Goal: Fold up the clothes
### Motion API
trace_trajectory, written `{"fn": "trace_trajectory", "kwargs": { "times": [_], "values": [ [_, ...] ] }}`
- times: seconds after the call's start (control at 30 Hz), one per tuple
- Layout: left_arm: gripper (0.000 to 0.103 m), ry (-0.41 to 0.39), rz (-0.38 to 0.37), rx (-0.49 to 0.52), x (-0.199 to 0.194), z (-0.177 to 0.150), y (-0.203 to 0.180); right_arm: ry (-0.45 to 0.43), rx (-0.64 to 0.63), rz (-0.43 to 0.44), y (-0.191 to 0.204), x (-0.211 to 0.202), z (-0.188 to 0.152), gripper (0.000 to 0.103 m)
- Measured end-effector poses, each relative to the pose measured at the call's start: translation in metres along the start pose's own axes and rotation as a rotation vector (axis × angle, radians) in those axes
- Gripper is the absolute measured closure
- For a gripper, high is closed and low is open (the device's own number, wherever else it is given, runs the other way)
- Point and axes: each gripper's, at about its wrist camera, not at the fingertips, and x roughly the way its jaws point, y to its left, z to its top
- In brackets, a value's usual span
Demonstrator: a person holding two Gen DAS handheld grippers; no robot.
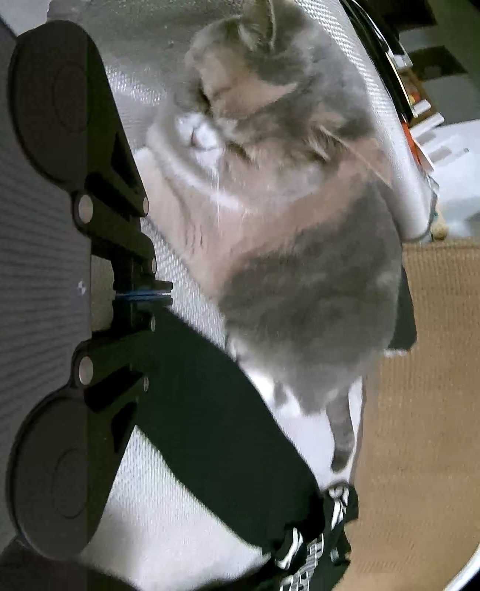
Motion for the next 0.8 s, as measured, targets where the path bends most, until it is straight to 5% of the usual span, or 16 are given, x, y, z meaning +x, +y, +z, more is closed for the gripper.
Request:
{"fn": "trace_trajectory", "kwargs": {
  "times": [0.47,0.8],
  "values": [
    [0.069,-0.165,-0.200,0.161,-0.078,0.045,-0.094,-0.002,0.009,0.005,0.001,0.000,0.001,0.024],
    [0.053,-0.132,-0.371,0.248,-0.097,0.053,-0.180,-0.003,0.008,0.003,0.001,-0.001,0.002,0.024]
  ]
}}
